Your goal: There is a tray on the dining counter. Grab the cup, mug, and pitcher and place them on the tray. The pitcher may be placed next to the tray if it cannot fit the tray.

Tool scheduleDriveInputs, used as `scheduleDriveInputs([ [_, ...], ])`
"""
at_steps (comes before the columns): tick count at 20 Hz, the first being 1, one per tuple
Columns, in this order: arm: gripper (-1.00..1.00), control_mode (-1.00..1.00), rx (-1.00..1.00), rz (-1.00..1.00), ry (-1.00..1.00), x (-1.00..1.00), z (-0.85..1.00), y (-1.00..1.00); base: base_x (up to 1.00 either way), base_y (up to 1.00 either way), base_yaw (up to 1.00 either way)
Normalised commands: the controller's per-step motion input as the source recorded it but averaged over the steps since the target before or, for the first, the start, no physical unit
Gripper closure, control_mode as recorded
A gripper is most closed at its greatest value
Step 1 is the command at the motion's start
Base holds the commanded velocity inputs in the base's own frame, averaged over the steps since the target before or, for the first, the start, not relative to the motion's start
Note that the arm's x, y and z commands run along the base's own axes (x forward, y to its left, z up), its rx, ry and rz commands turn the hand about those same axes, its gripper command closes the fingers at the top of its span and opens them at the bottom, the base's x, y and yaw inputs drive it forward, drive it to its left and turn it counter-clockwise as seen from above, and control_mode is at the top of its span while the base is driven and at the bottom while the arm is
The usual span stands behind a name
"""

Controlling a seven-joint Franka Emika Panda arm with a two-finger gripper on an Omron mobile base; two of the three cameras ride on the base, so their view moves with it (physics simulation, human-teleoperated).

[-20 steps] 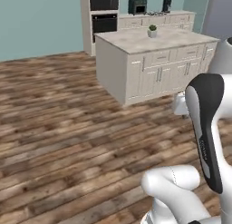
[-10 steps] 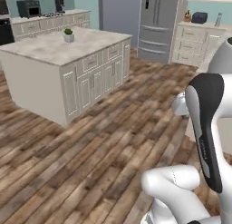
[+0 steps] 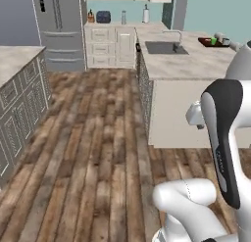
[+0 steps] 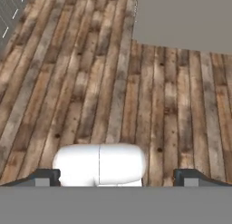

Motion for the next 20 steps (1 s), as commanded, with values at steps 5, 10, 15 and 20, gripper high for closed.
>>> scheduleDriveInputs([
  [5,-1.0,1.0,0.0,0.0,0.0,0.0,0.0,0.0,1.0,1.0,-0.59],
  [10,-1.0,1.0,0.0,0.0,0.0,0.0,0.0,0.0,1.0,1.0,-0.22],
  [15,-1.0,1.0,0.0,0.0,0.0,0.0,0.0,0.0,1.0,1.0,0.0],
  [20,-1.0,1.0,0.0,0.0,0.0,0.0,0.0,0.0,1.0,0.89,0.0],
])
